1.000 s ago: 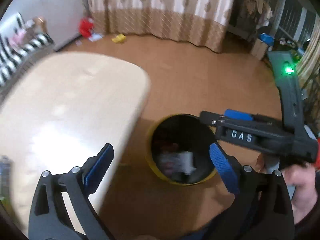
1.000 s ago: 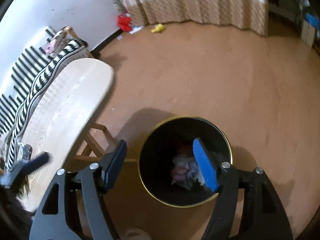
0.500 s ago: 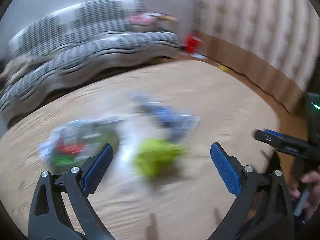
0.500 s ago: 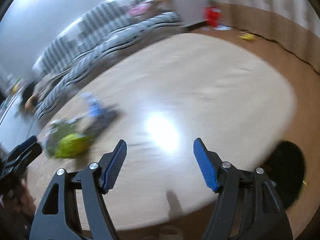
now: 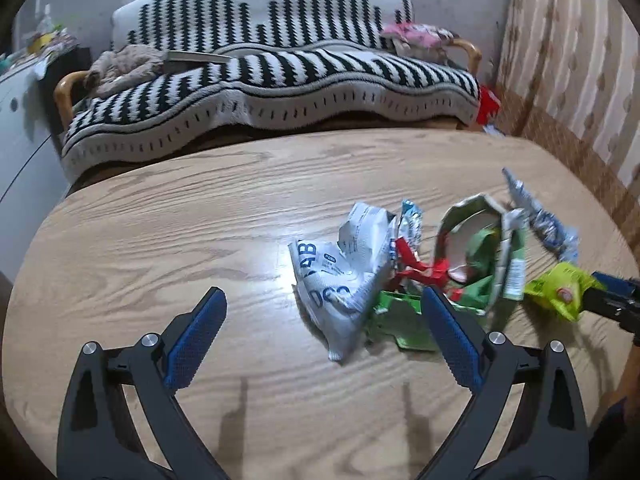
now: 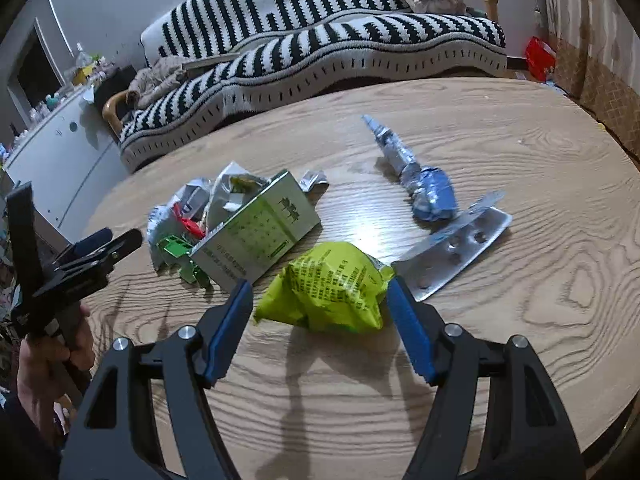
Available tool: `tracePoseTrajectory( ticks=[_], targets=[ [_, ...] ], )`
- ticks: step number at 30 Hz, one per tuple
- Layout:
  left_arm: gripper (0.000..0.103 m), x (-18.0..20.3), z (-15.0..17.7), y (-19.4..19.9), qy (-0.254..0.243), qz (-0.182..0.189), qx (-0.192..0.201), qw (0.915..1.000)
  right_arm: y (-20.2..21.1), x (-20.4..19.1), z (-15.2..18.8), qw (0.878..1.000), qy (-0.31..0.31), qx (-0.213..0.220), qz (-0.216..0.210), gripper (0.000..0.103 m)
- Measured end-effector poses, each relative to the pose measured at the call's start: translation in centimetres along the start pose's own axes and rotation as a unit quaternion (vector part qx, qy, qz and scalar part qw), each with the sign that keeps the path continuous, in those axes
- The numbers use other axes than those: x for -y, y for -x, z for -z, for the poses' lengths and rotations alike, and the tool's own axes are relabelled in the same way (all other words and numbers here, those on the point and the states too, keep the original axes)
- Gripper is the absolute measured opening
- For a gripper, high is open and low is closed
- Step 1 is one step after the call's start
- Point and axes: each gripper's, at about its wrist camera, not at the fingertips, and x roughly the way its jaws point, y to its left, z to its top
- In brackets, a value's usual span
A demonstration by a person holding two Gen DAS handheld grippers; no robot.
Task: Collect trash
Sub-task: 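Grasp the white printed wrapper with the left tool while the right tool grasps the yellow-green chip bag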
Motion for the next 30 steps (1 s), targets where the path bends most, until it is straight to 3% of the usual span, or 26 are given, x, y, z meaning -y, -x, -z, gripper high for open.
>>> tracePoseTrajectory(
  ticks=[10, 12, 13, 14, 19, 22, 30],
  targets=[
    [0.094, -1.0, -0.4, -5.0, 0.011, 0.018, -0.025, 0.9995, -3.0, 0.2, -0.5, 0.999, 0.004, -0.026, 0.035, 0.068],
    [0.082, -1.0, -0.5, -4.8, 0.015, 0.028, -0.022, 0.9992, -3.2, 0.3, -0.4, 0.999, 0.005, -0.030, 0.035, 0.067],
    [0.062, -1.0, -0.5, -4.8, 0.021, 0.040, -0.026, 0.9986, -3.3, 0.4, -0.4, 0.999, 0.004, -0.032, 0.032, 0.058],
    [0.054, -1.0, -0.6, -4.8, 0.028, 0.046, -0.032, 0.9980, -3.4, 0.5, -0.3, 0.999, 0.004, -0.034, 0.032, 0.051],
    [0.039, -1.1, -0.6, -3.1, 0.035, 0.031, -0.019, 0.9987, -2.7, 0.6, 0.0, 0.999, 0.009, -0.024, 0.033, 0.035],
    [0.037, -1.6, -0.9, -1.6, 0.045, 0.028, -0.002, 0.9986, -1.9, 0.7, 0.2, 0.999, 0.015, -0.012, 0.033, 0.028],
    [0.037, -2.2, -0.8, 0.6, 0.059, 0.013, 0.010, 0.9981, 0.2, 1.0, 0.2, 0.999, 0.009, 0.019, 0.024, 0.027]
  ],
)
